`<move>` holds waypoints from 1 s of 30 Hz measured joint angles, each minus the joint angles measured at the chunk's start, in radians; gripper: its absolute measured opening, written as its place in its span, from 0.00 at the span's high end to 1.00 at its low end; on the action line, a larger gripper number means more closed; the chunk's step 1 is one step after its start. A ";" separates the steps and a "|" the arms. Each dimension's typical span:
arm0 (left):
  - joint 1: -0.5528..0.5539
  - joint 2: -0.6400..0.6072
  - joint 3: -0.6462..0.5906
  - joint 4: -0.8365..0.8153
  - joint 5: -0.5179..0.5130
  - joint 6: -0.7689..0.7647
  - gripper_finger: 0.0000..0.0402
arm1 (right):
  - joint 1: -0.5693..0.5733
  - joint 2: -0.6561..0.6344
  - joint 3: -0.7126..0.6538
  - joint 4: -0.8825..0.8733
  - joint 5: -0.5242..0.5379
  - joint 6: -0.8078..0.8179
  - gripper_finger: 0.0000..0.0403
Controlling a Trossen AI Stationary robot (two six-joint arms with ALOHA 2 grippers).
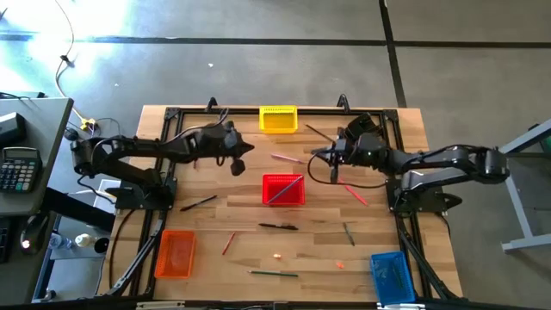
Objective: Sort crayons/erasers/pens/pencils in bins
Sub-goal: Put the orange eraser into the orange bin
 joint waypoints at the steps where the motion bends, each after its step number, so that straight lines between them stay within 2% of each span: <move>1: 0.000 0.000 0.031 -0.077 -0.016 0.005 1.00 | -0.011 0.000 0.000 0.000 -0.005 -0.011 1.00; 4: 0.000 0.000 0.119 -0.287 -0.043 0.010 1.00 | -0.033 0.000 0.000 -0.002 -0.024 -0.029 1.00; 8: 0.015 0.002 0.220 -0.545 -0.045 0.006 1.00 | -0.049 0.000 -0.002 -0.009 -0.102 -0.078 1.00; 12: 0.050 0.031 0.277 -0.705 -0.066 -0.006 1.00 | -0.071 0.000 -0.002 0.005 -0.138 -0.094 1.00; 22: 0.119 0.180 0.294 -0.749 -0.064 0.037 0.99 | -0.085 0.000 -0.002 0.016 -0.166 -0.096 1.00; 30: 0.120 0.212 0.303 -0.768 -0.077 0.037 0.85 | -0.085 0.000 -0.002 0.015 -0.166 -0.095 1.00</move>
